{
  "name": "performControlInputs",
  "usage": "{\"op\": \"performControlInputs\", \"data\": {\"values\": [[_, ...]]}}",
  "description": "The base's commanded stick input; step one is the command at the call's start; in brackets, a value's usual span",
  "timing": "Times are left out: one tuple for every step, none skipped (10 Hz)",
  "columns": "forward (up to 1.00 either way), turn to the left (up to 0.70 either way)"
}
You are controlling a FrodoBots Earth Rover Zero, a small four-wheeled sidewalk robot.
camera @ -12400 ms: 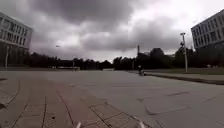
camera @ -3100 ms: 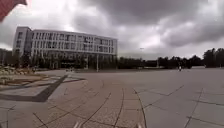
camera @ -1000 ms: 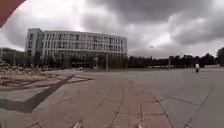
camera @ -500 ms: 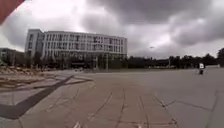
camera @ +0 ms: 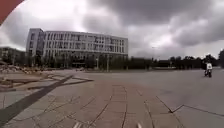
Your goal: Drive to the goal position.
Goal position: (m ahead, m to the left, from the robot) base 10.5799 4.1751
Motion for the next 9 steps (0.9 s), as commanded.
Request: {"op": "performControlInputs", "data": {"values": [[0.5,0.26],[0.5,0.26],[0.5,0.24],[0.5,0.01],[0.5,0.01],[0.5,0.01],[0.5,0.01],[0.5,0.01],[0.5,0.01]]}}
